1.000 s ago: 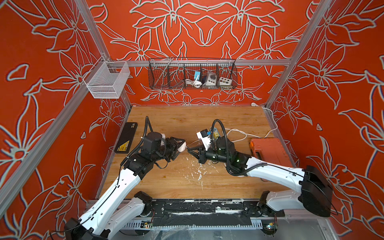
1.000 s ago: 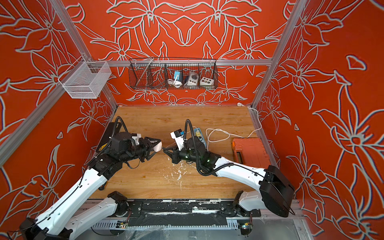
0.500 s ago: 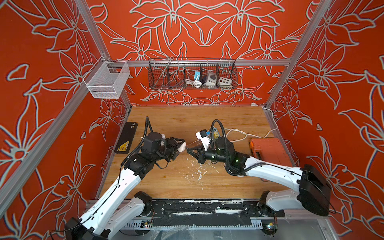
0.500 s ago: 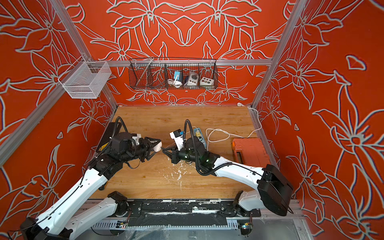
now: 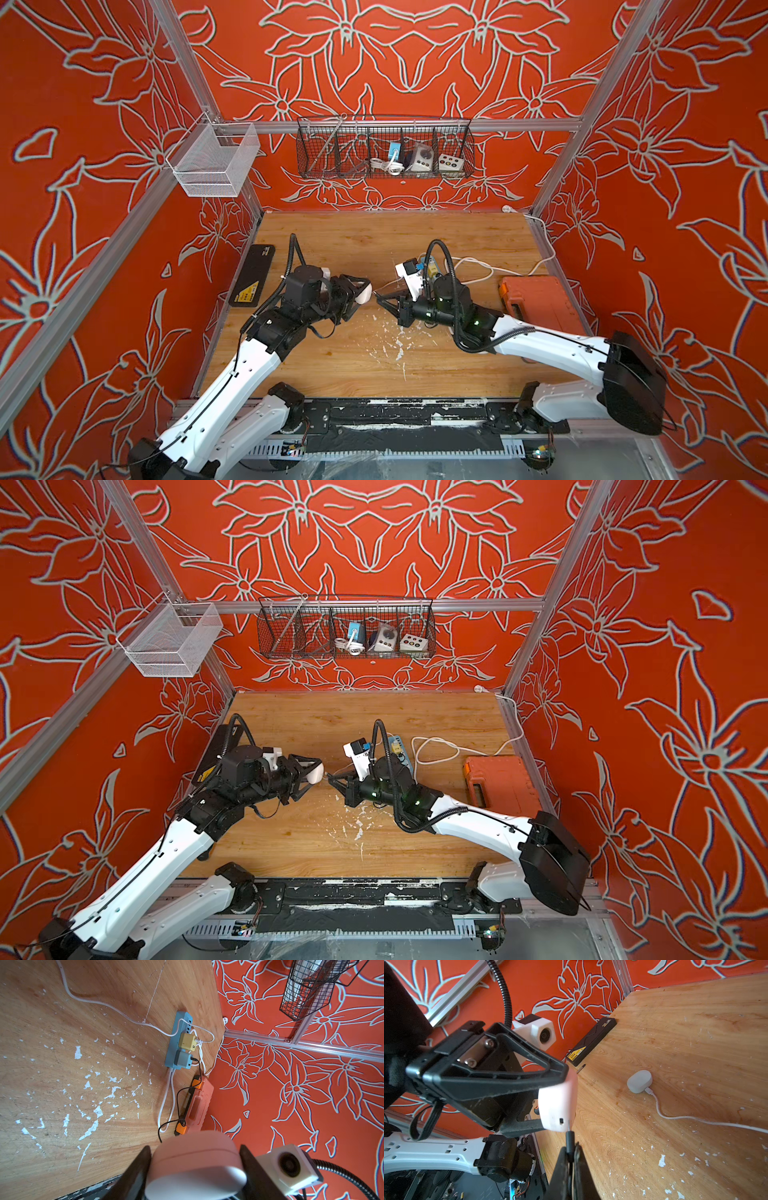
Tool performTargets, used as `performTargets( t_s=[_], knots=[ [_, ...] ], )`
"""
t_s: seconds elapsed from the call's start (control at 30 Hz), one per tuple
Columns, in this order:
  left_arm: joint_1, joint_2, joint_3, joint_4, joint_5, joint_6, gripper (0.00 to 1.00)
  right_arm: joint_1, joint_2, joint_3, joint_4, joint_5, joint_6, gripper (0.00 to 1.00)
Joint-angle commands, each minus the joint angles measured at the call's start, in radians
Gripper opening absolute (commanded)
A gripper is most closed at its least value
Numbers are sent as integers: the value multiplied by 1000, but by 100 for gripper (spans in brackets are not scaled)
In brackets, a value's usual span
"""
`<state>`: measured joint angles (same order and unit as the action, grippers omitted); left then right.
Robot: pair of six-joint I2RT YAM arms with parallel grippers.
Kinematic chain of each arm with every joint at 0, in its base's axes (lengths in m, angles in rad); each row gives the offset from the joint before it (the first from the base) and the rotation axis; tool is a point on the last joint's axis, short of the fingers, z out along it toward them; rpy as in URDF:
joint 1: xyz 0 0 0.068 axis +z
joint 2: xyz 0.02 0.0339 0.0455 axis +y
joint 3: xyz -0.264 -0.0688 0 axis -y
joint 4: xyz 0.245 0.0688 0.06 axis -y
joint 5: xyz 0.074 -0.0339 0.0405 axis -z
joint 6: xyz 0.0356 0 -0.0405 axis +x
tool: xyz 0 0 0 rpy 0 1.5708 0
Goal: Charge the bluetooth headset
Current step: Insert the charging cable into the bluetooth headset.
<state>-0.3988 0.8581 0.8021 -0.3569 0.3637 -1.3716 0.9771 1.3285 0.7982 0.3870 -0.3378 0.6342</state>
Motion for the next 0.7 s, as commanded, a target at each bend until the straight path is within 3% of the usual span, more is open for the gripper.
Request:
performTargets(
  t_s=[0.0, 0.67],
  knots=[
    [2, 1, 0, 24, 16, -9, 47, 9, -10, 4, 5, -8, -10, 0],
    [2, 15, -6, 20, 2, 0, 47, 12, 1, 29, -1, -30, -14, 0]
  ],
)
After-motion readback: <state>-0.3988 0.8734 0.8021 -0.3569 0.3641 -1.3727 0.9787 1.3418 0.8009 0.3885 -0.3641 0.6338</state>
